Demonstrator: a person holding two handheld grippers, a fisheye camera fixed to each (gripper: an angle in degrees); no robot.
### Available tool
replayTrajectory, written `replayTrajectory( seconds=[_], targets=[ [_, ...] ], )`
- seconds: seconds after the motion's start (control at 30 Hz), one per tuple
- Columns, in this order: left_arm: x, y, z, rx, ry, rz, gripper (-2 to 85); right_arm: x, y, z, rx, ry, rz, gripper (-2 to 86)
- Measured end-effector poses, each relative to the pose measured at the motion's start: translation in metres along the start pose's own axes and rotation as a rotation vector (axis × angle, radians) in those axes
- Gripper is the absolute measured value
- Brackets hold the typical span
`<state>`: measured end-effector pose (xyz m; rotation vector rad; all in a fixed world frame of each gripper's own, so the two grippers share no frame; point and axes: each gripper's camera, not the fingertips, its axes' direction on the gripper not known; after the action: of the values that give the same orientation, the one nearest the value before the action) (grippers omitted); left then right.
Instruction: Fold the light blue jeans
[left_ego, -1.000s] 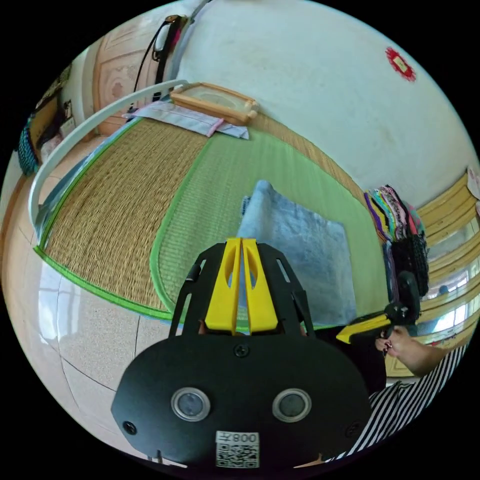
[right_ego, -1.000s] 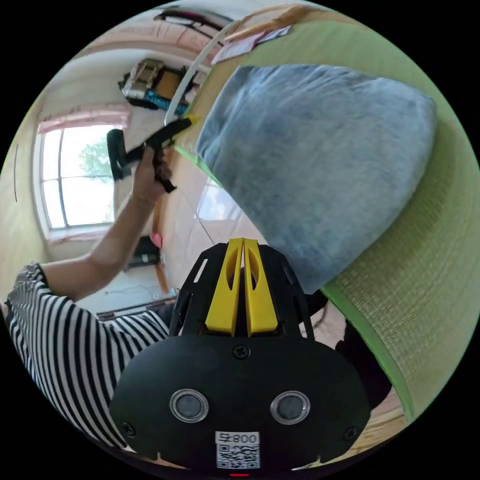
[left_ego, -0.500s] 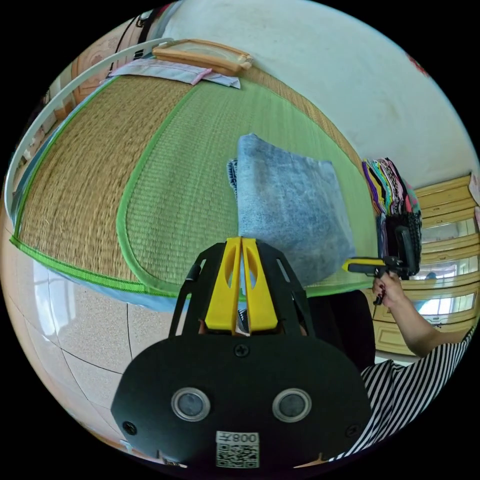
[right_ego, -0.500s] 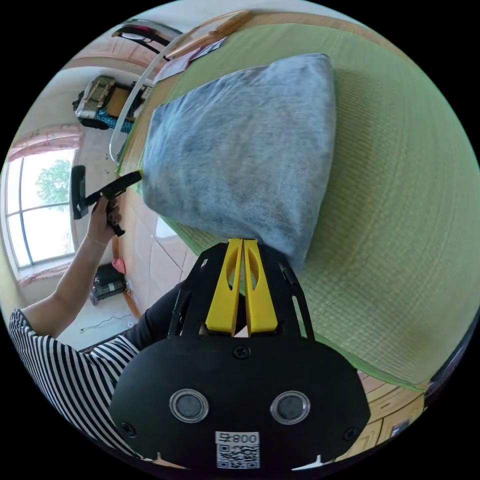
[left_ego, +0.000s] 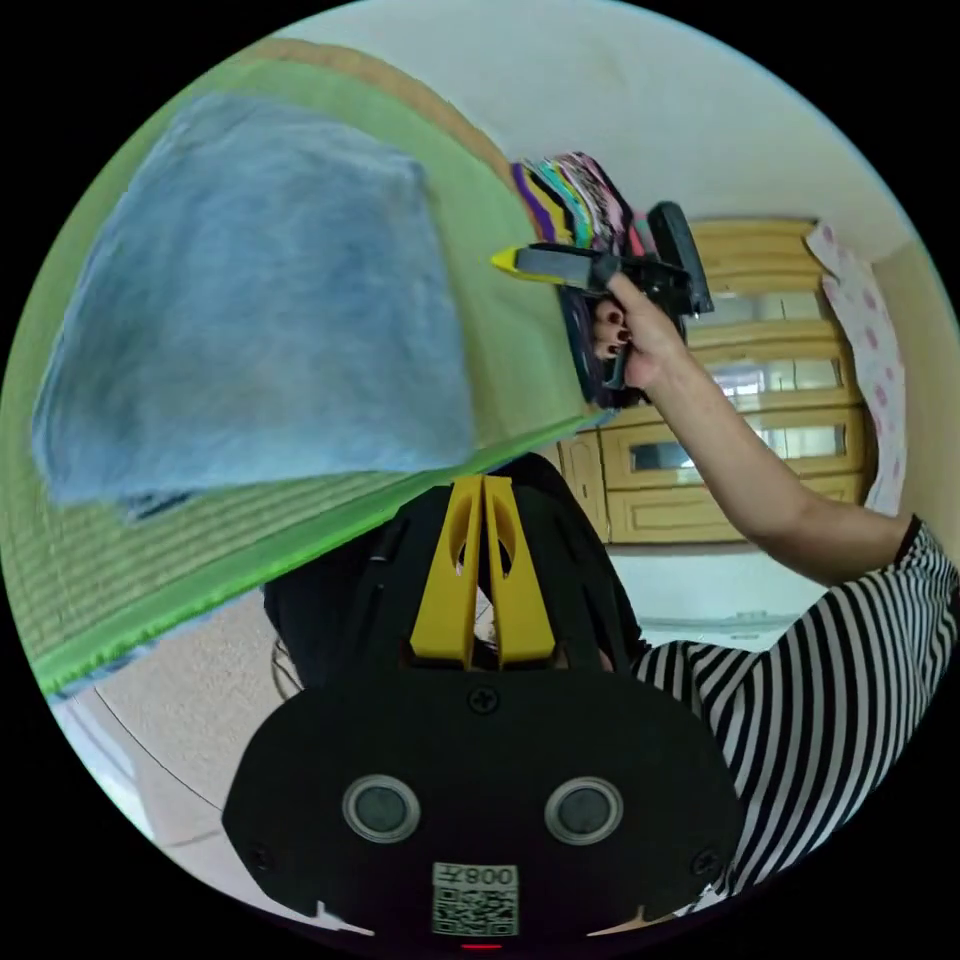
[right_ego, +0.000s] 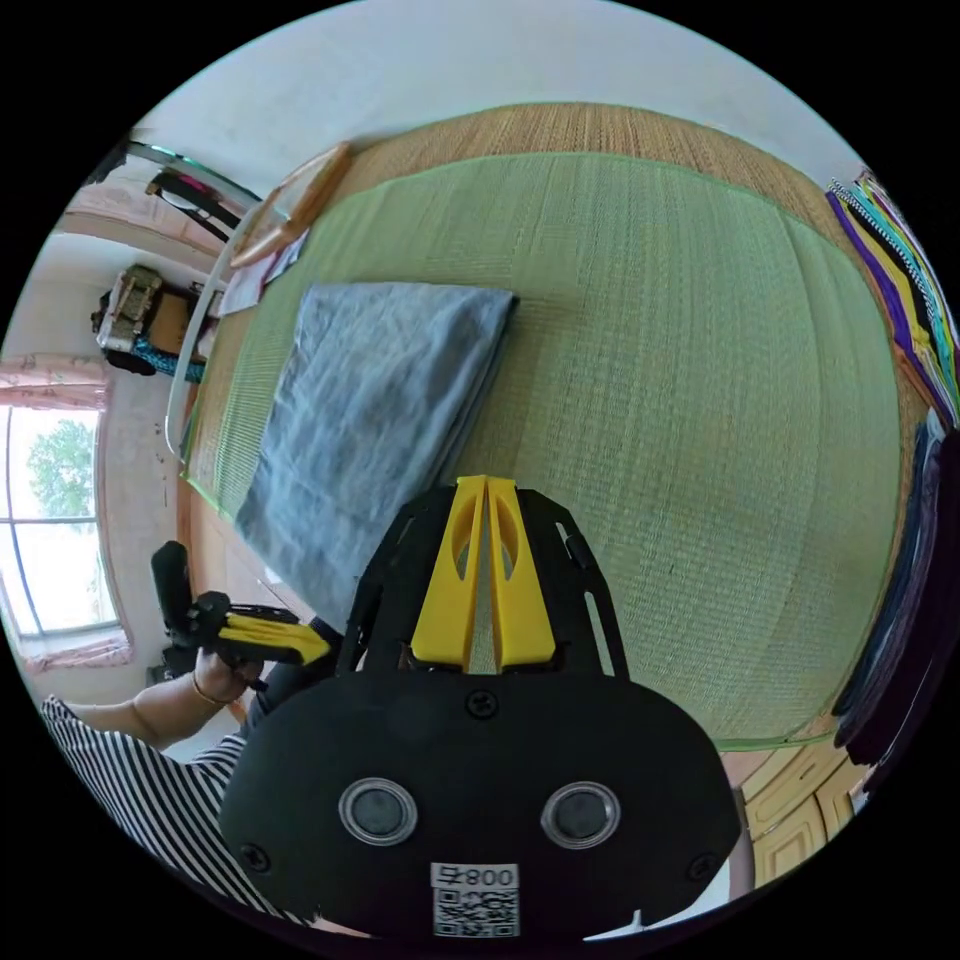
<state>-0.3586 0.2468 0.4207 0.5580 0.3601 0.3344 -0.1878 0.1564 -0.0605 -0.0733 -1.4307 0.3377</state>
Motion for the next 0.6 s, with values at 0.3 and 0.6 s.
replayTrajectory(
  seconds=[0.3,0.6],
  targets=[
    [-0.066,0.040,-0.099,0.393,-0.303,-0.293,0.0,0.008,0.142,0.025,-0.031,-0.380,-0.025,0.1],
    [-0.088,0.033,-0.026,0.202,-0.270,-0.351,0.0,-0.006,0.162,0.051,-0.104,-0.275,-0.133,0.0]
  ],
)
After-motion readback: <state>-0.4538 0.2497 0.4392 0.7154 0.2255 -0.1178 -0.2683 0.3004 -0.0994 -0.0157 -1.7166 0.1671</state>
